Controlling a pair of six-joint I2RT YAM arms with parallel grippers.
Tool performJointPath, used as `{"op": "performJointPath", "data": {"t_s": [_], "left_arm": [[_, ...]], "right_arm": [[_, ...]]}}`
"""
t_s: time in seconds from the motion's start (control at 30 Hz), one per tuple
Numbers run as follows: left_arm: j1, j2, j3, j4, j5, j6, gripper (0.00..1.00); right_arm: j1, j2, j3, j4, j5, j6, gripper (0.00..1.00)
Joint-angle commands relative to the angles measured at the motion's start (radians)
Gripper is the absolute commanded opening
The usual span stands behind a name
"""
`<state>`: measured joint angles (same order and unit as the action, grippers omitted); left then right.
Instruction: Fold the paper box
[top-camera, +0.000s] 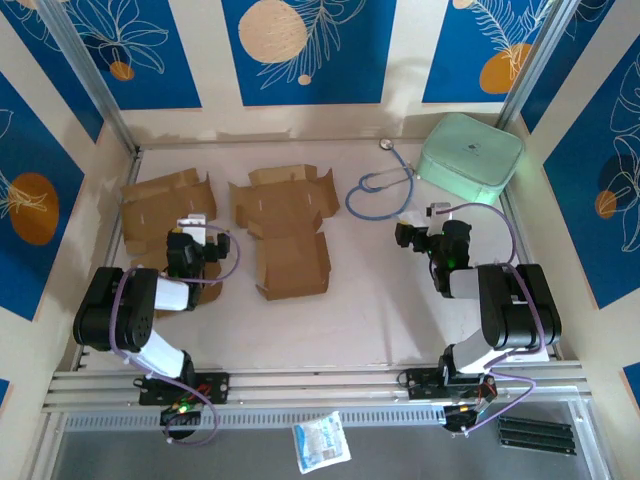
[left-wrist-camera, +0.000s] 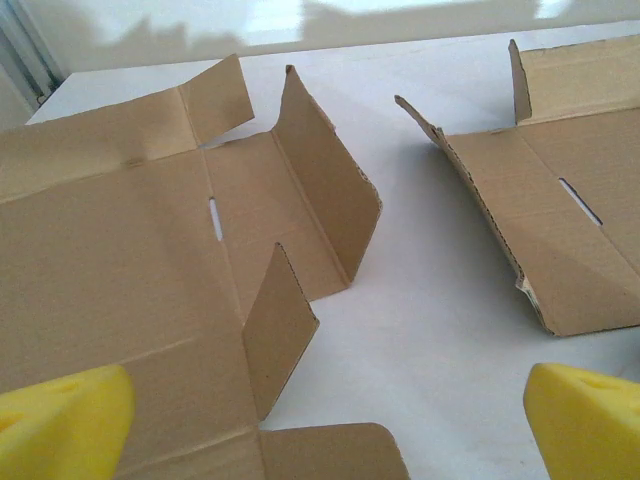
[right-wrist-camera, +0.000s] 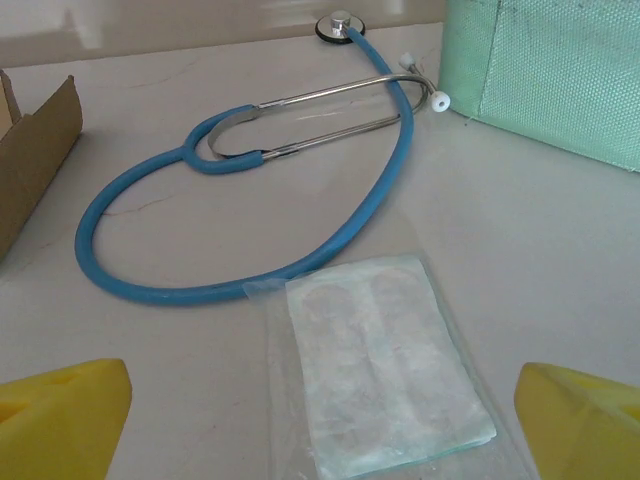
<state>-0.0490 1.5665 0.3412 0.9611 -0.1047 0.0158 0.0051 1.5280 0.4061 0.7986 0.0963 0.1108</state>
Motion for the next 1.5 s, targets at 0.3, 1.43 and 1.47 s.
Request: {"op": "performJointPath", "data": {"t_s": [0.3,1.43,1.47], "left_arm": [[-0.002,-0.006,0.010,0.020,0.030,-0.005,0.99],[-0.170,-0.428,0.729,-1.830,0.309,-0.678,0.99],[-0.174,-0.417,0.729,-1.835,0.310,-0.667,0.99]], "right_arm": [[-0.008,-0.003,0.014,0.004,-0.021,-0.007,0.99],[0.570,0.540,1.428,-1.721,0.123,0.361,0.93],[0.578,0.569,1.443,-1.738,0.123,0.348,0.93]]}}
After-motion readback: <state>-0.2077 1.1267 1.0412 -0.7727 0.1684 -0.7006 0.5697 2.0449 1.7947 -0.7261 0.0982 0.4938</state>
